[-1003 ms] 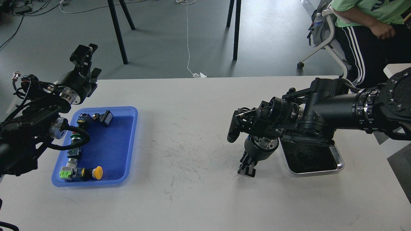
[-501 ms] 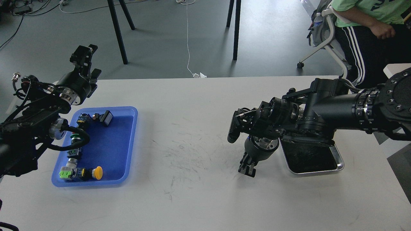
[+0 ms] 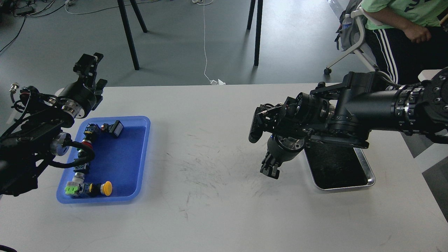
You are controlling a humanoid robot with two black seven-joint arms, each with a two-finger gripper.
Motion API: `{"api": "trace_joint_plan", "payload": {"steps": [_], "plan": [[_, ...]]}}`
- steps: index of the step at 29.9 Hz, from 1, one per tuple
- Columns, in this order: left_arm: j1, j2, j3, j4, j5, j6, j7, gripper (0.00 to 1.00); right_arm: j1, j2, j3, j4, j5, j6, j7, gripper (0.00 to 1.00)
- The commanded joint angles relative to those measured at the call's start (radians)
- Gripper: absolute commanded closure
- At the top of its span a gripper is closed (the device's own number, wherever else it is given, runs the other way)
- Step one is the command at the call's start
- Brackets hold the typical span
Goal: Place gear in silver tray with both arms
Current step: 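Lift the gear and carry it over the silver tray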
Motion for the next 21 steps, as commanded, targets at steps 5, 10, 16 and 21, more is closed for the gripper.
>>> {"api": "trace_joint_plan", "payload": {"steps": [5,10,16,21], "plan": [[0.002,-0.002,0.002,0.0,0.002,0.003,0.0,0.02,0.059,-0.169,0.019,0.005,0.004,0.003,0.0,0.99],[0.002,-0.003,0.003,0.0,0.002,-0.001,0.0,0.02,0.078,-0.279,0.004,0.011,-0.008,0.006,0.0,0.98],[-0.003,-0.005,0.002,0.0,0.0,-0.002,0.0,0.02,0.079,-0.377,-0.07,0.018,-0.033,0.004,0.0,0.98],[-0.008,-0.006,0.003,0.0,0.0,-0.001,0.0,0.02,0.064,-0.431,-0.1,0.05,-0.076,0.0,0.0,0.98]]}}
